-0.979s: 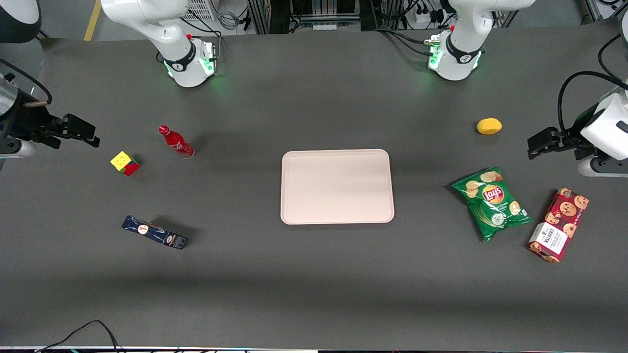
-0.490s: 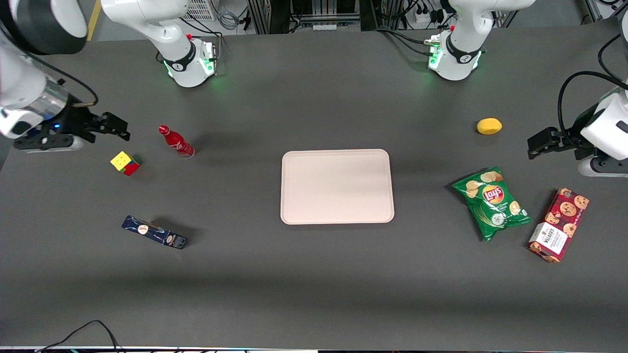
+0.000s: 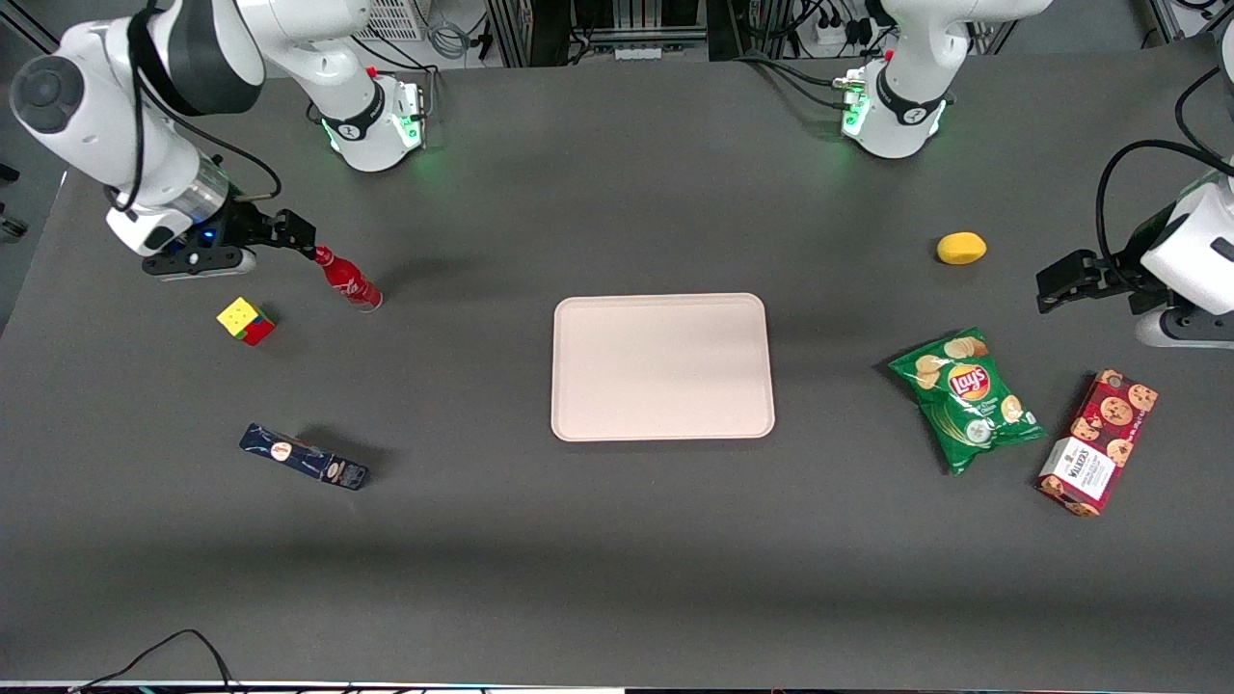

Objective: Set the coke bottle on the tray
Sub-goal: 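Move the right gripper over the red Coca-Cola bottle and lower it, then close the right gripper around the bottle's neck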

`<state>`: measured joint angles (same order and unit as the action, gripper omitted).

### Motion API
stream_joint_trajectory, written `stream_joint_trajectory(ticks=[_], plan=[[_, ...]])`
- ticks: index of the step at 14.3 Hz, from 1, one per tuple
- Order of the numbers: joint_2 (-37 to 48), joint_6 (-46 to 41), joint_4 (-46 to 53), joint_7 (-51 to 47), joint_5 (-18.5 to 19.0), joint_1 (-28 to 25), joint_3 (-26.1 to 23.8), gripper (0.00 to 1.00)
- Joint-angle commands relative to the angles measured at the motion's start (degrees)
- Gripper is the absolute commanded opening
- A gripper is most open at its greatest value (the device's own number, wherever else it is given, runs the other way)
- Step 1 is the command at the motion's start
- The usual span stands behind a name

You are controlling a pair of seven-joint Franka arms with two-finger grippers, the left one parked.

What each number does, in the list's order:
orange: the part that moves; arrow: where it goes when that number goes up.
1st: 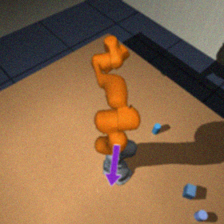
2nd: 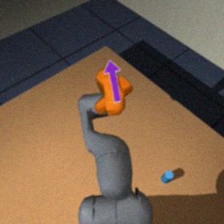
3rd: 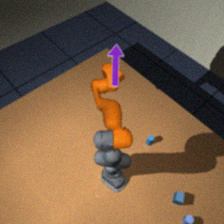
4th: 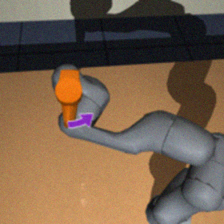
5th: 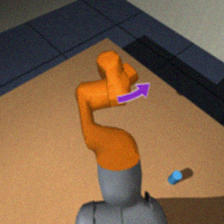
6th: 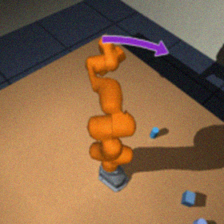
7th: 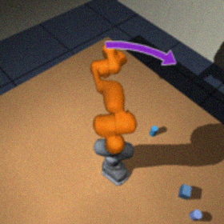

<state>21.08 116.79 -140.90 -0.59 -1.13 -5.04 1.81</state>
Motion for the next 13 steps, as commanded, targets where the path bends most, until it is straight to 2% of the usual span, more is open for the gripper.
stream_joint_trajectory(ticks=[1, 7, 13], plan=[[2.74, 6.15, -7.18, -1.08, -0.27, -0.14, -0.23, 1.00], [2.30, 9.85, -12.37, -0.65, -0.10, -0.14, -1.11, 1.00], [1.51, 13.71, -15.45, -0.64, 2.36, -0.14, -1.37, 1.00]])
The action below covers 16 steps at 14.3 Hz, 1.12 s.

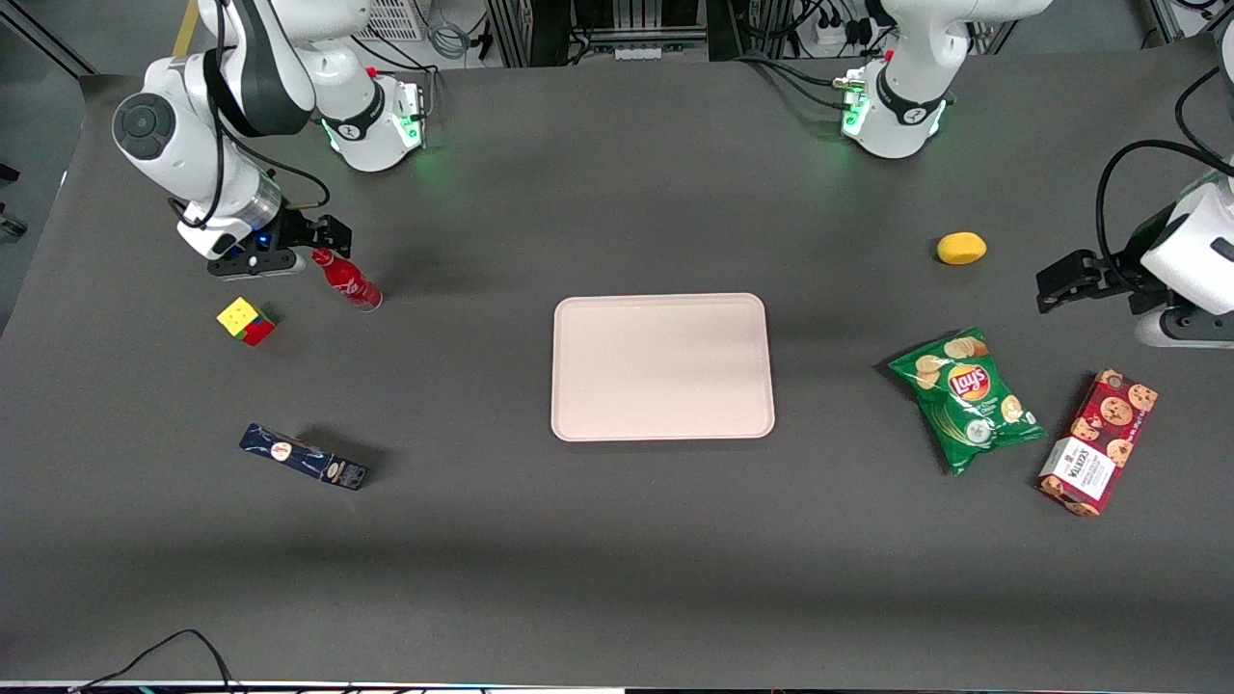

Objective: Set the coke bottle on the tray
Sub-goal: 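Close the right gripper around the bottle's neck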

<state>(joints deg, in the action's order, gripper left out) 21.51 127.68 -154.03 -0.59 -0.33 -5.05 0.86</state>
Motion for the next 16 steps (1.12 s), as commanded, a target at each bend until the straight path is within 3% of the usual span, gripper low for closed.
stream_joint_trajectory(ticks=[1, 6, 9, 14, 16], plan=[[0.73, 4.05, -3.03, -0.64, 1.56, -0.14, -0.42, 1.00], [0.12, 5.56, -4.09, -0.47, 1.65, -0.14, -0.42, 1.00], [0.03, 5.83, -4.18, -0.29, 1.65, -0.05, -0.42, 0.92], [-0.06, 6.62, -4.18, 0.06, 1.74, -0.05, -0.42, 0.64], [-0.15, 6.62, -4.18, -0.03, 1.74, -0.05, -0.42, 0.44]])
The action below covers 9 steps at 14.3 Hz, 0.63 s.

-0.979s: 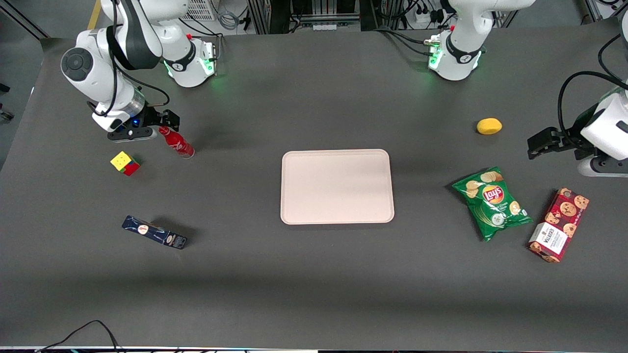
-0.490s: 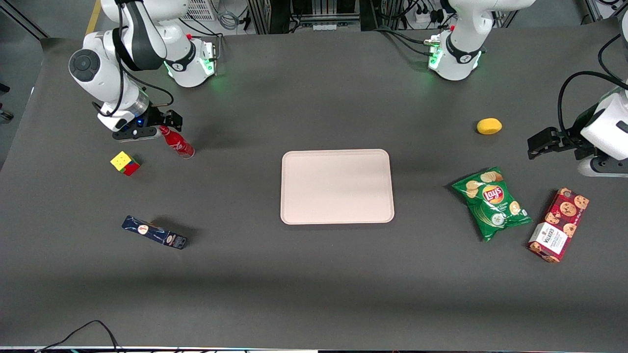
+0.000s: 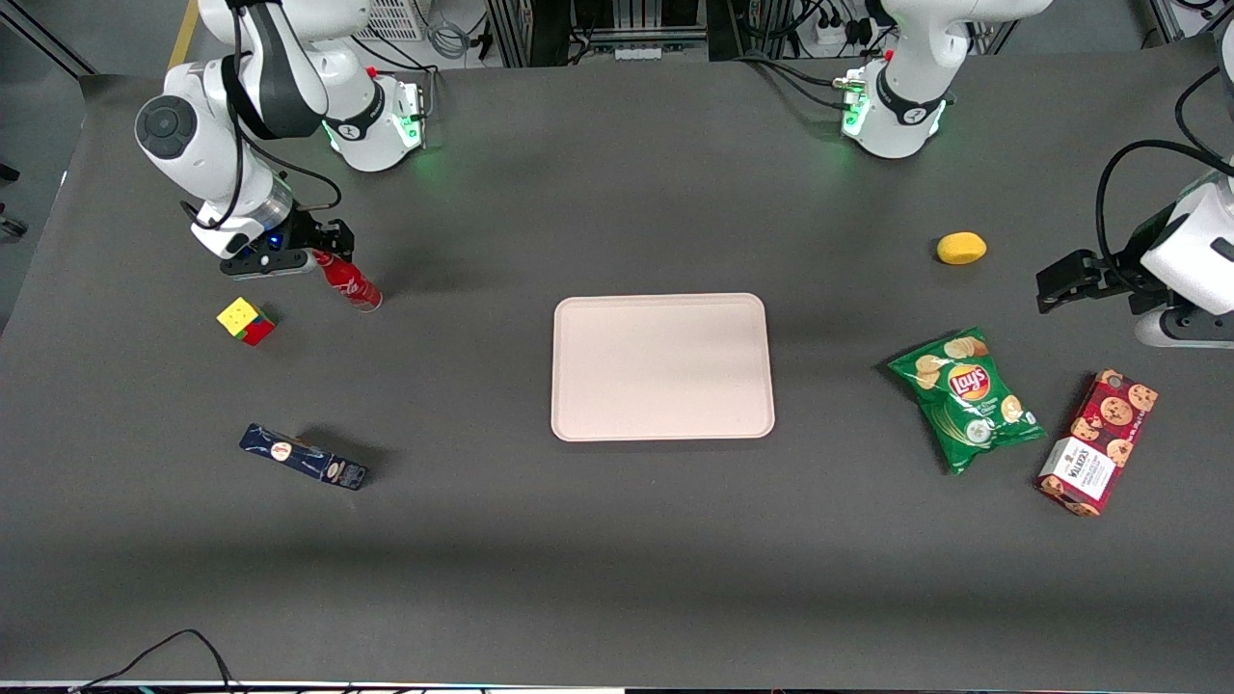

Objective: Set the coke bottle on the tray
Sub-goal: 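Close the right gripper around the bottle's neck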

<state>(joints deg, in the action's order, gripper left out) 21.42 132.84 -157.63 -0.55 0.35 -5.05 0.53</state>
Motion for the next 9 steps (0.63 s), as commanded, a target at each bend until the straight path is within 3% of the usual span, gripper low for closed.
stream_joint_trajectory(ticks=[1, 6, 9], plan=[[-0.15, 1.46, -0.57, -0.06, 1.05, -0.05, -0.10, 0.35], [-0.76, 1.99, -0.57, -0.06, 1.05, -0.05, -0.10, 0.00], [-0.24, 0.77, 0.04, -0.24, 1.05, -0.05, -0.10, 0.00]])
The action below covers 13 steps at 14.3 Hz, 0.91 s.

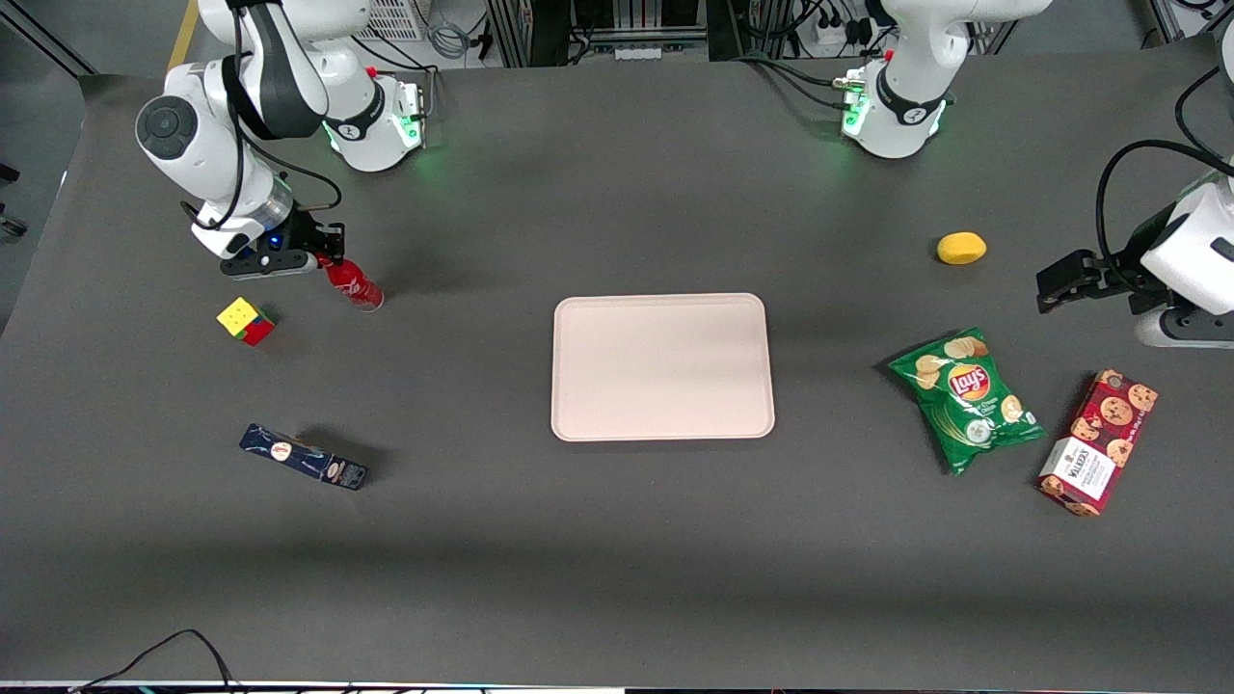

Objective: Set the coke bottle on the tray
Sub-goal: 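Close the right gripper around the bottle's neck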

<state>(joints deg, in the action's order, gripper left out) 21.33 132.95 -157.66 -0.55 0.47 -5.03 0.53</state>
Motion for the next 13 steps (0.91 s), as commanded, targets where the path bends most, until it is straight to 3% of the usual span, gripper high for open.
stream_joint_trajectory(ticks=[1, 5, 9, 13], plan=[[-0.06, -0.83, 1.37, -0.41, 1.03, -0.15, -0.09, 0.00], [-0.23, -11.80, 11.11, -1.12, 0.94, -0.15, -0.87, 0.00], [-3.30, -26.92, 28.77, -8.39, 0.50, -0.24, -7.98, 0.00], [-11.90, -37.82, 48.97, -15.60, -0.38, -0.33, -13.61, 0.00]])
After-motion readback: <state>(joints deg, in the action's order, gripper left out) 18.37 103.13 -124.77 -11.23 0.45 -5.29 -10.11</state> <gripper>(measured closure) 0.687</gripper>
